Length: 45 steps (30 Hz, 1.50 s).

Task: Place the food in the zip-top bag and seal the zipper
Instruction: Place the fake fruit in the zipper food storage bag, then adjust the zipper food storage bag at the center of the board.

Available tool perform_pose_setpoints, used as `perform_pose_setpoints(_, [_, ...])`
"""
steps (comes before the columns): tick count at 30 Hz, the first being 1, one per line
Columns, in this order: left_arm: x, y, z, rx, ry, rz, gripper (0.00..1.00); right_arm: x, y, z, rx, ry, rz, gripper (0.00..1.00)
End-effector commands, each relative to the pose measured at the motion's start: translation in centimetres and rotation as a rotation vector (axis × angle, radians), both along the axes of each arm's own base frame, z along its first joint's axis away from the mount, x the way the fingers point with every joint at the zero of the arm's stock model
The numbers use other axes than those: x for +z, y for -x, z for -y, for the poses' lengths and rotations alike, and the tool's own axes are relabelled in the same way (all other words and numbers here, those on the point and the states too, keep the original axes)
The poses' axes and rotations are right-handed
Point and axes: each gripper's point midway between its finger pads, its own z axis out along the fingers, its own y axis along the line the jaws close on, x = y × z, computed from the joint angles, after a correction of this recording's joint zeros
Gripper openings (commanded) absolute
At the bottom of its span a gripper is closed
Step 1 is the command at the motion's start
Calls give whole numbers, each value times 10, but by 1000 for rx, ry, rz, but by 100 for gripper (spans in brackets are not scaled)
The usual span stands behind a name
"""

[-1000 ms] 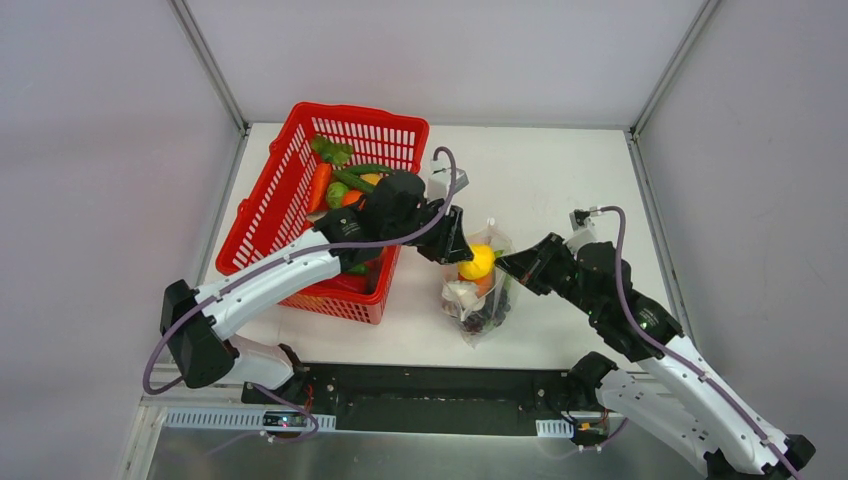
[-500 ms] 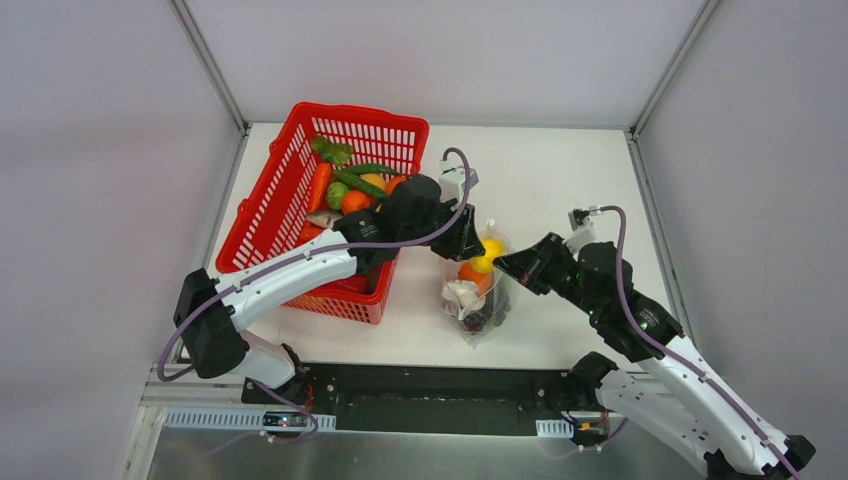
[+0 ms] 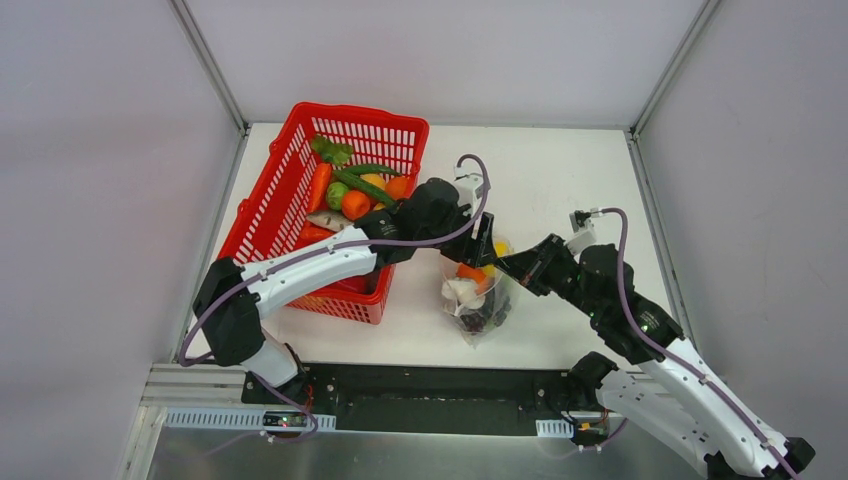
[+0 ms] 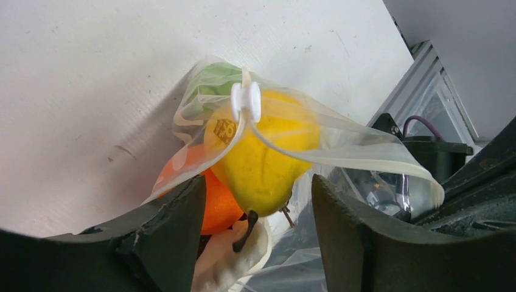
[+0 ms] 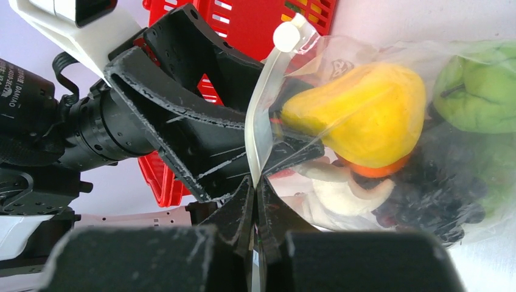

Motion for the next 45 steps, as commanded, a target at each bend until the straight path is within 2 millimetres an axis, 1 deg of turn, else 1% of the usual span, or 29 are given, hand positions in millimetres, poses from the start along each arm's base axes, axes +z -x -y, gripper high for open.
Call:
perform_pose_setpoints(1, [46, 4, -6, -8, 63, 86, 69, 21, -3, -1, -11, -63, 52, 2])
perform_pose_setpoints(3, [54, 7, -11, -16, 55, 99, 72, 21, -3, -1, -11, -61, 53, 2])
perform_pose_setpoints(5, [62, 9, -16, -18, 59, 114, 71, 20, -7, 3, -41, -52, 57, 2])
perform_pose_setpoints(6, [65, 10, -18, -21, 59, 120, 70, 19, -7, 3, -42, -50, 57, 2])
perform_pose_setpoints(8, [66, 12, -20, -26, 55, 127, 63, 19, -7, 3, -43, -49, 56, 2])
perform_pose_setpoints(10, [58, 12, -21, -36, 18, 114, 54, 18, -8, 3, -43, -47, 54, 3])
perform_pose_setpoints(12, [51, 13, -16, -57, 3, 94, 48, 18, -8, 3, -43, -46, 53, 2])
perform_pose_setpoints(15, [44, 11, -7, -57, 17, 72, 44, 19, -8, 2, -38, -45, 54, 2])
perform_pose_setpoints(19, [31, 2, 4, -31, -2, 59, 40, 20, -8, 2, -40, -46, 56, 3])
perform_pose_setpoints(22, [17, -1, 10, -23, -36, 45, 38, 21, -8, 2, -41, -46, 59, 3])
perform_pose_setpoints(25, [7, 1, 11, -26, -55, 32, 38, 21, -9, 2, -43, -45, 59, 3])
perform_pose_setpoints(27, [11, 3, 6, -19, -41, 45, 41, 21, -9, 2, -43, -46, 60, 3])
perform_pose_setpoints(34, [52, 8, -27, 22, -25, 149, 53, 13, -13, 3, -59, -26, 46, 3])
perform_pose_setpoints(36, [61, 12, -34, 22, -14, 157, 57, 12, -13, 3, -60, -25, 42, 3])
perform_pose_setpoints(38, [66, 18, -39, 15, -5, 156, 59, 11, -13, 4, -64, -23, 42, 3])
perform_pose_setpoints(41, [64, 26, -48, 4, -12, 145, 60, 12, -14, 5, -73, -24, 45, 3])
perform_pose_setpoints(45, [55, 45, -63, -58, -54, 115, 61, 13, -15, 8, -88, -22, 51, 3])
